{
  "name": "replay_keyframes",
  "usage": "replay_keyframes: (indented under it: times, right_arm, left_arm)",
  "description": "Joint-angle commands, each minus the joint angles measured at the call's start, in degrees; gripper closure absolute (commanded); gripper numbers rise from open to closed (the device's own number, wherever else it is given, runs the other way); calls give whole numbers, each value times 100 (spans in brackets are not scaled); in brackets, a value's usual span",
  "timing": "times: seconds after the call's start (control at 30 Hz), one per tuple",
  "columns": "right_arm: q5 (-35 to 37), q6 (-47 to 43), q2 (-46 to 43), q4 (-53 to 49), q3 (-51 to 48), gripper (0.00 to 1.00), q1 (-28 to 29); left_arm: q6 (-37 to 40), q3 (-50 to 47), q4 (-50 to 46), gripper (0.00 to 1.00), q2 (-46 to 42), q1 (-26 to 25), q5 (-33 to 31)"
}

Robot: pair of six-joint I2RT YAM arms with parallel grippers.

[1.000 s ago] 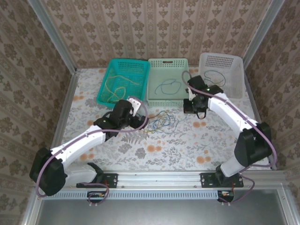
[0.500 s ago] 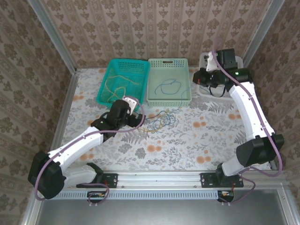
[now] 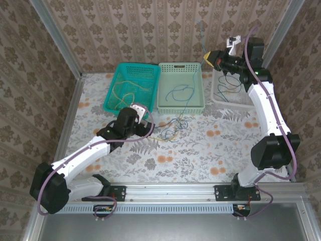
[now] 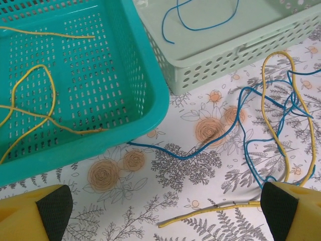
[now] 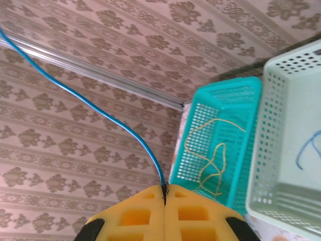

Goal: Untangle the cables

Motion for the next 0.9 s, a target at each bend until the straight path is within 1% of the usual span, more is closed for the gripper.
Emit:
replay_keyframes:
  times: [0.0,0.1,0.17,0.23,0.3,0.33,0.4,0.47,0.53,0.6,0.67,0.8,0.87]
  right_arm:
    - [-269,445,-310,291,236,100,13]
    - [-293,772,-492,531,205,100,26]
    - [-274,1022,-631,779,194,100,30]
    - [-213,1265,-731,968,267,100,30]
    - [-139,1396,-786,971,424,100,49]
    - [-93,1415,-796,931,501,100,71]
    - [-39,1534,-826,974,602,100,108]
    - [-8,1726,-890,1175,614,100,125]
    - [25,1915,-948,1330,643,100,142]
    - [32,1937,-966,1272,772,100,194]
    - [85,1795,-983,1126,889,100,261]
    - [401,1314,-909,742,816,100,362]
    - [503,1152,-821,837,600,100,407]
  left_arm:
    - [98,-66,222,0,-88,27,496]
    - [166,-17,547,1,61,-27,840]
    - [156,142,569,3,253,-56,982]
    - [218,314,584,5,454,-117,1317]
    - [310,497,601,8,681,-319,1579]
    - [359,594,604,8,804,-423,1601]
    - [350,746,585,10,1025,-611,1499]
    - [209,755,734,11,1140,-659,1420]
    - [119,697,991,12,1152,-673,1540]
    - [92,736,1110,12,1161,-693,1487]
    - [119,838,1133,12,1185,-707,1406]
    - [127,1028,1051,11,1256,-711,1102]
    - [127,1036,990,10,1253,-712,1043]
